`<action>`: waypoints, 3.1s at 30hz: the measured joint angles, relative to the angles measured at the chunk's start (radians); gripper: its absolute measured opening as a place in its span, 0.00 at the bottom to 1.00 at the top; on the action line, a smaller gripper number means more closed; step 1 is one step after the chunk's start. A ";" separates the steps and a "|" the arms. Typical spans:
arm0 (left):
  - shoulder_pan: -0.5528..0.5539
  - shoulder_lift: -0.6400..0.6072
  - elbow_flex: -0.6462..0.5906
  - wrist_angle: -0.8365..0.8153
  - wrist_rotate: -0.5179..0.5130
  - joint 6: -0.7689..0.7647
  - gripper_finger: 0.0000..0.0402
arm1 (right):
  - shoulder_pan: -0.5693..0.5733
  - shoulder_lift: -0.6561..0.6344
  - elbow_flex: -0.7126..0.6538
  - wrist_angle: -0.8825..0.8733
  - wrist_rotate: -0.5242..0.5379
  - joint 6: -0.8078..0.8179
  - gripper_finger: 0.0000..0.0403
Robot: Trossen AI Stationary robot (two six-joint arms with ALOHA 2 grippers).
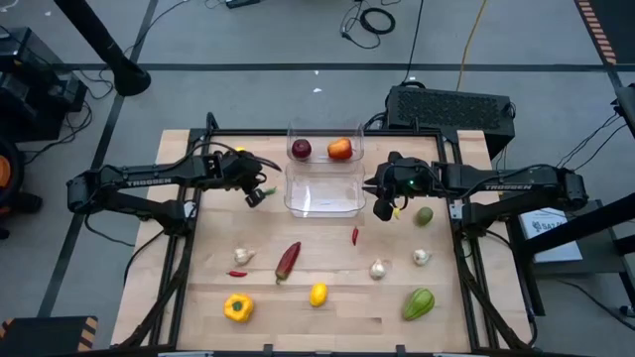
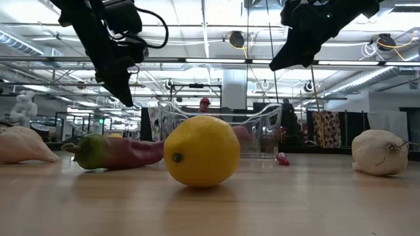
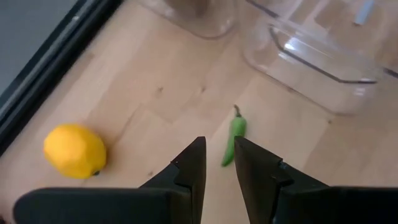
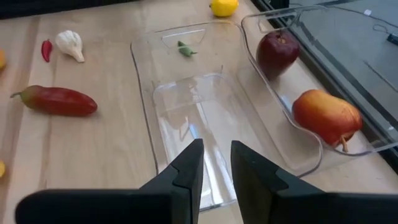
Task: Sort produce into baskets
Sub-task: Put the top lemon into the top transparent bin
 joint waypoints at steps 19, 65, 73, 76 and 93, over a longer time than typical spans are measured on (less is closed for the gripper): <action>-0.001 0.000 -0.131 0.028 0.046 -0.050 0.28 | -0.001 0.000 0.000 -0.002 0.002 -0.133 0.18; 0.180 0.133 -0.201 0.189 -0.395 -0.441 0.88 | -0.001 0.000 0.000 0.002 0.007 -0.065 0.18; 0.215 0.300 -0.201 0.355 -0.409 -0.406 0.88 | -0.001 0.000 0.000 0.011 0.006 -0.058 0.18; 0.240 0.338 -0.201 0.356 -0.429 -0.407 0.88 | -0.001 0.000 0.000 0.011 0.006 -0.062 0.18; 0.317 0.421 -0.201 0.498 -0.410 -0.270 0.79 | -0.001 0.000 0.000 -0.003 0.005 -0.066 0.18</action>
